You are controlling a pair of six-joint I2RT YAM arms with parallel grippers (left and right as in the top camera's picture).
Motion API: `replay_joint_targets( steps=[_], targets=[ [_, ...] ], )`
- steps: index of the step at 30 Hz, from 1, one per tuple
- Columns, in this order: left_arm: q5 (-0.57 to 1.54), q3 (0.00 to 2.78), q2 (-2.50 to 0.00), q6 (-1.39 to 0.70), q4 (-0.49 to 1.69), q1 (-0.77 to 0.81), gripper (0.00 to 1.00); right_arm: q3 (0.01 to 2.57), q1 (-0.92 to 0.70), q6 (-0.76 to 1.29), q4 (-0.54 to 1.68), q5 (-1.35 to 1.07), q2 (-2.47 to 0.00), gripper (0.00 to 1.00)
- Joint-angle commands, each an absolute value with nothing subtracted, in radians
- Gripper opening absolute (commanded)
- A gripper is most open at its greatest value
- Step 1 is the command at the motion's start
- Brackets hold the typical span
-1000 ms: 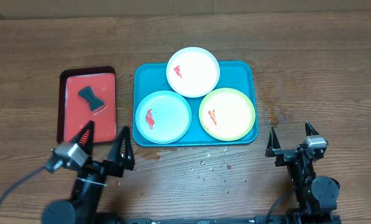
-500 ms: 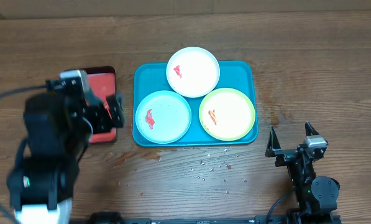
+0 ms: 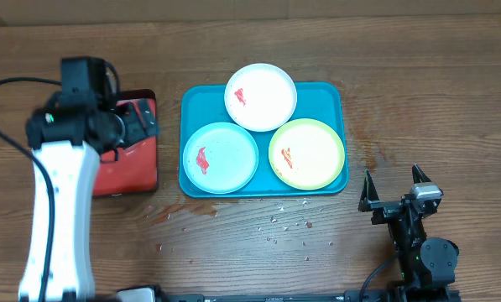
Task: Clean dirty plates on tray and stack at the side
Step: 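Move the left gripper over the red tray toward the green sponge, then lower the left gripper and grasp the green sponge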
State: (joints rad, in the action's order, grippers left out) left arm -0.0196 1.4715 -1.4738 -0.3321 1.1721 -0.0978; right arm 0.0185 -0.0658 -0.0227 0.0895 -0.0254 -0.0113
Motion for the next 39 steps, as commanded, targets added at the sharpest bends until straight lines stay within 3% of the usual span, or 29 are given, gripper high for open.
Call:
replay_joint_targets(
  steps=[1, 37, 39],
  targets=[
    [0.02, 1.571, -1.612, -0.366, 1.209, -0.189, 1.0, 0.008, -0.065, -0.023, 0.084, -0.02, -0.003, 1.0],
    [-0.018, 1.573, -2.176, -0.419, 0.91, -0.226, 1.0, 0.008, -0.065, -0.023, 0.084, -0.02, -0.003, 1.0],
    [-0.018, 1.573, -2.19, -0.419, 0.907, -0.226, 0.95, 0.008, -0.065, -0.023, 0.084, -0.02, -0.003, 1.0]
  ],
)
